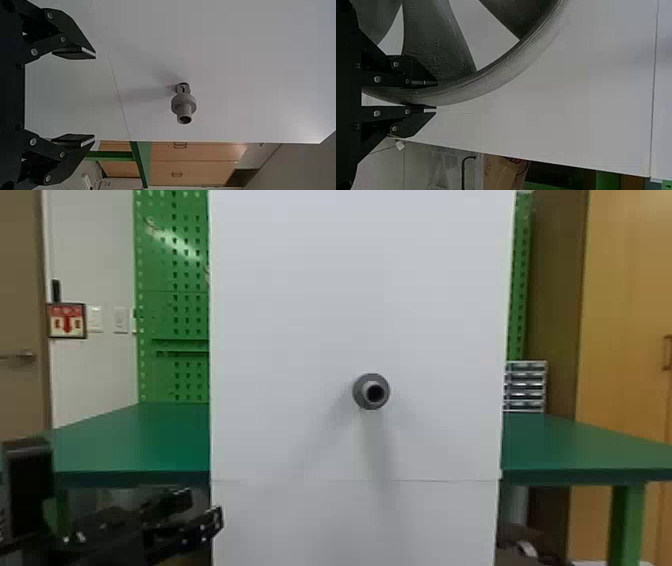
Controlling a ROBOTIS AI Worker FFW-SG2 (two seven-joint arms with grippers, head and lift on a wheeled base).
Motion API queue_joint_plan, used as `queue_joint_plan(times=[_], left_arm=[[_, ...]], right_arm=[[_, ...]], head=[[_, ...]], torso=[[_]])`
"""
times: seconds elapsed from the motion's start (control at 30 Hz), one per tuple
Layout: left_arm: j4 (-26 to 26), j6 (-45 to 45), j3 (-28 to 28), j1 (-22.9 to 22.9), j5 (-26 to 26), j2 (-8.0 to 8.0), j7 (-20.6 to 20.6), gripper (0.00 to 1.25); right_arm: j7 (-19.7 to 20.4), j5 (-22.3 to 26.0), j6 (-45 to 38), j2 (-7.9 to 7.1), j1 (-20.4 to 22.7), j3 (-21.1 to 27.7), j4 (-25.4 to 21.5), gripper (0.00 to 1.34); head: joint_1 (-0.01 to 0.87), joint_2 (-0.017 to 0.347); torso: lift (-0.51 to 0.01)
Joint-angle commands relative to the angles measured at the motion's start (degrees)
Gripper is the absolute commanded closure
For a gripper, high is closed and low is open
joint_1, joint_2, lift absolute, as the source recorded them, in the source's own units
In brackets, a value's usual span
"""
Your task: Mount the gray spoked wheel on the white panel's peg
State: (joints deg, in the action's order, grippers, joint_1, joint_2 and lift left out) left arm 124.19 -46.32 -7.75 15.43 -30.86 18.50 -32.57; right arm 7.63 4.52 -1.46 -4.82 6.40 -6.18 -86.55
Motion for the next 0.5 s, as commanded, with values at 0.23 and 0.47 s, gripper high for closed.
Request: queue_joint_plan(times=[0.23, 0.47], left_arm=[[-0.09, 0.09, -0.07, -0.14, 0.01, -0.04, 0.14, 0.50], [-0.09, 0.26, 0.02, -0.14, -0.17, -0.04, 0.14, 0.50]], right_arm=[[3.71, -2.24, -7.42, -1.86, -0.86, -4.19, -5.56, 1.23], [3.71, -3.03, -15.94, -1.25, -1.56, -3.66, -11.80, 1.23]], head=[[0.084, -0.008], [0.084, -0.008]], torso=[[-0.485], [-0.485]])
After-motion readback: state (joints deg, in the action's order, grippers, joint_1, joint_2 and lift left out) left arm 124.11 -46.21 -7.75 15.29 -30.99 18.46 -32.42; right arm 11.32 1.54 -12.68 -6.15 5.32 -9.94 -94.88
